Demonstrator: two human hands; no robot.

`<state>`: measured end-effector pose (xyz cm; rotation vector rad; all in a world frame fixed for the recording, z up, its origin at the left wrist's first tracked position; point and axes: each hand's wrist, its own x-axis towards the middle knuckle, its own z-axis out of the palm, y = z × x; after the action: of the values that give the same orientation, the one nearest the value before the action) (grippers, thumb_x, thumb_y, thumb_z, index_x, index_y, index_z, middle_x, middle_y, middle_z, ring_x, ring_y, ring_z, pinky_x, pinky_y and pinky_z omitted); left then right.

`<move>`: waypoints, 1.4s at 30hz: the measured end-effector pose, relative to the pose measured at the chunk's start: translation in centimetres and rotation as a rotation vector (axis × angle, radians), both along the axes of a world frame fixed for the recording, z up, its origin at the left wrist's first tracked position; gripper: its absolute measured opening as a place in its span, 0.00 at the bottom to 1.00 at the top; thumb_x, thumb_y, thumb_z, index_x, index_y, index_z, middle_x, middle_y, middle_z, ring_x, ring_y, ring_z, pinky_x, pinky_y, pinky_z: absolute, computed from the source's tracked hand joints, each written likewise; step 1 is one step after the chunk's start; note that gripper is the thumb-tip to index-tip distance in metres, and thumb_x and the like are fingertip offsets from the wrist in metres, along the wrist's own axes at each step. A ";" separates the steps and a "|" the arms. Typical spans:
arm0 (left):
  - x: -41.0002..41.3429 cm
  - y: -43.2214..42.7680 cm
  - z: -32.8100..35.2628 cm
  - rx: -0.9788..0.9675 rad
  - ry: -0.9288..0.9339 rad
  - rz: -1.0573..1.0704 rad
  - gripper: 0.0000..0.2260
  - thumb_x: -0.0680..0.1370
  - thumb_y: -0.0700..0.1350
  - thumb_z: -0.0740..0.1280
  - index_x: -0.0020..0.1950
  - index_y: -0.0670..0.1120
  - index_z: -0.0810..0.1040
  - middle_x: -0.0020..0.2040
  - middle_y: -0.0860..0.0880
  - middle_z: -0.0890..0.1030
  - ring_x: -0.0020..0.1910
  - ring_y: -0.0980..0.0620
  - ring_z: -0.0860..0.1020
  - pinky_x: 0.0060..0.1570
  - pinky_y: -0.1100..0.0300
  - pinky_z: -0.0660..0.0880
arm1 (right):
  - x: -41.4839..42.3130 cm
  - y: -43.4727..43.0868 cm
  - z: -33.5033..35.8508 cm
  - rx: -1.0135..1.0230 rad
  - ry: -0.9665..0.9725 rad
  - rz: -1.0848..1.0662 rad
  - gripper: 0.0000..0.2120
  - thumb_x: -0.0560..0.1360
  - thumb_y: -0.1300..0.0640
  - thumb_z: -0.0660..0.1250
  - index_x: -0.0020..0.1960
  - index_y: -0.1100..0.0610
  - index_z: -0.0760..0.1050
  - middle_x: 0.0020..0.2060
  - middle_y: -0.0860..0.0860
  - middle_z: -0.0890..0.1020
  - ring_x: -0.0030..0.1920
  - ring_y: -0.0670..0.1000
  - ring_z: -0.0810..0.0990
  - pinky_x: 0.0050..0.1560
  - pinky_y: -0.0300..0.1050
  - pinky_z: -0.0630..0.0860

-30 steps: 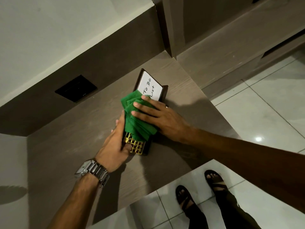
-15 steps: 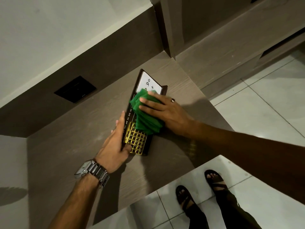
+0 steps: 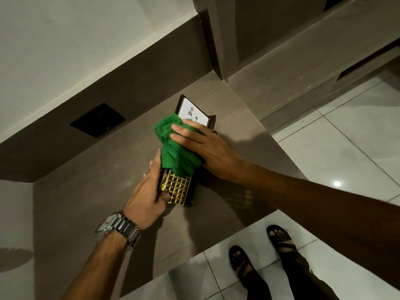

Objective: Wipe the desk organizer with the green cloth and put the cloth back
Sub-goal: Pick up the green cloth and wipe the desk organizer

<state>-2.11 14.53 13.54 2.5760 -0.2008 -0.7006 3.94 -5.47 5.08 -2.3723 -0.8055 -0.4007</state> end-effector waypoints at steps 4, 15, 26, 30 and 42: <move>0.2 0.2 0.0 0.002 0.035 -0.005 0.48 0.76 0.35 0.66 0.74 0.64 0.32 0.79 0.41 0.57 0.73 0.33 0.64 0.67 0.32 0.66 | -1.6 -1.8 -3.3 -0.101 0.094 -0.085 0.28 0.75 0.62 0.65 0.74 0.53 0.64 0.74 0.51 0.65 0.75 0.59 0.58 0.66 0.63 0.67; 0.3 0.2 0.1 -0.028 0.029 -0.040 0.49 0.75 0.33 0.65 0.71 0.67 0.31 0.79 0.43 0.56 0.74 0.33 0.60 0.69 0.30 0.62 | -5.2 -1.8 -4.0 -0.263 -0.084 0.091 0.21 0.67 0.55 0.74 0.59 0.53 0.78 0.63 0.53 0.78 0.66 0.60 0.68 0.60 0.58 0.70; 0.4 0.1 0.0 -0.038 0.030 -0.032 0.48 0.76 0.36 0.65 0.72 0.65 0.30 0.80 0.43 0.54 0.76 0.36 0.59 0.70 0.32 0.61 | 5.5 -6.2 0.5 -0.567 -0.039 -0.440 0.15 0.78 0.56 0.58 0.60 0.57 0.77 0.57 0.58 0.74 0.59 0.61 0.70 0.55 0.57 0.69; 0.3 0.2 0.1 -0.041 -0.001 -0.064 0.49 0.75 0.37 0.67 0.70 0.66 0.29 0.80 0.43 0.53 0.77 0.39 0.57 0.72 0.33 0.59 | 1.2 -4.3 -0.1 -0.414 -0.053 -0.391 0.15 0.77 0.58 0.56 0.56 0.57 0.79 0.53 0.57 0.80 0.55 0.61 0.75 0.48 0.55 0.73; 0.3 -0.3 0.5 -0.029 0.024 -0.056 0.49 0.75 0.34 0.67 0.74 0.59 0.31 0.80 0.43 0.50 0.78 0.40 0.53 0.74 0.34 0.56 | 6.0 -6.9 0.8 -0.282 0.207 -0.623 0.17 0.73 0.61 0.65 0.61 0.55 0.74 0.56 0.55 0.77 0.57 0.60 0.69 0.46 0.55 0.77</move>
<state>-1.76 14.27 14.07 2.5423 -0.2747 -0.7429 9.90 -12.41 5.89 -2.8450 -0.0071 -0.2876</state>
